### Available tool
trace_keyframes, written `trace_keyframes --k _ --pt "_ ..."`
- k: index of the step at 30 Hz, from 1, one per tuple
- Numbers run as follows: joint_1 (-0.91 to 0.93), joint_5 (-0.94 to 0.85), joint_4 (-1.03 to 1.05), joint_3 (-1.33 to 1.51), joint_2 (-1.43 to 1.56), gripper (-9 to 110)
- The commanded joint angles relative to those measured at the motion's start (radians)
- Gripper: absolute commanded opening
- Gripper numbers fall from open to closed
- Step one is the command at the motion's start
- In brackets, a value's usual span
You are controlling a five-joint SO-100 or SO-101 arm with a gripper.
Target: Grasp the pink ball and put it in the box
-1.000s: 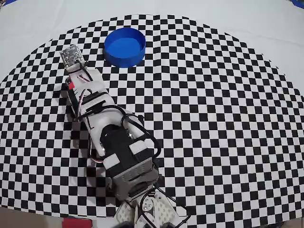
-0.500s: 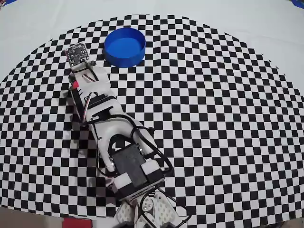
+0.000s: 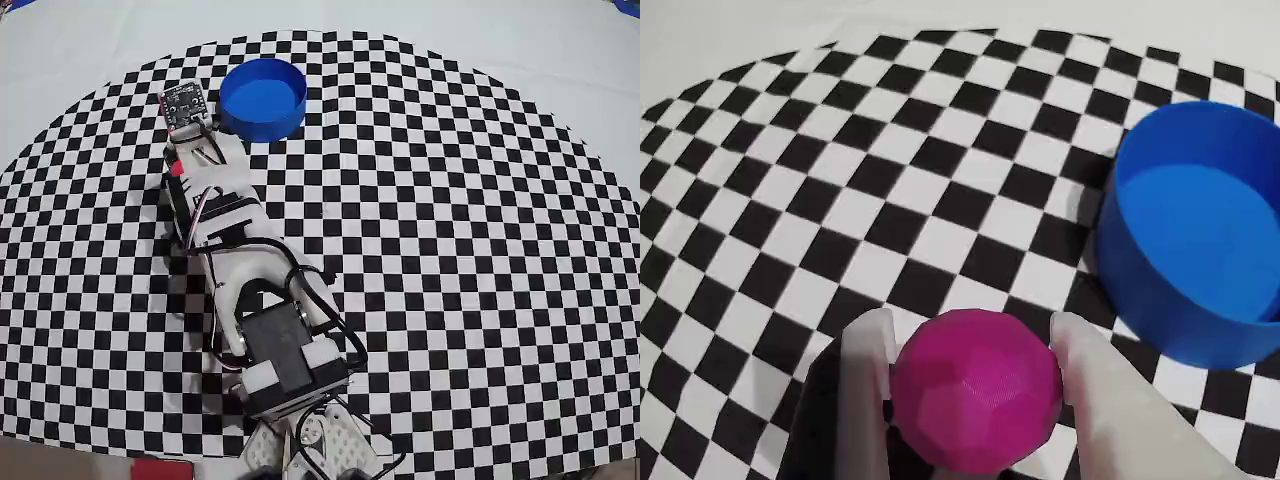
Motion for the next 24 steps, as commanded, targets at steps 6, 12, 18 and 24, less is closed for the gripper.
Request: trace_keyframes --k 6,12,18,24 --pt "0.052 -0.02 -0.02 -0.023 0.052 0" --pt "0.078 -0.021 -0.02 -0.021 0.061 0" --pt "0.098 -0.021 -0.015 -0.011 0.077 0" --pt "0.129 -0.021 -0.014 -0.009 0.078 0"
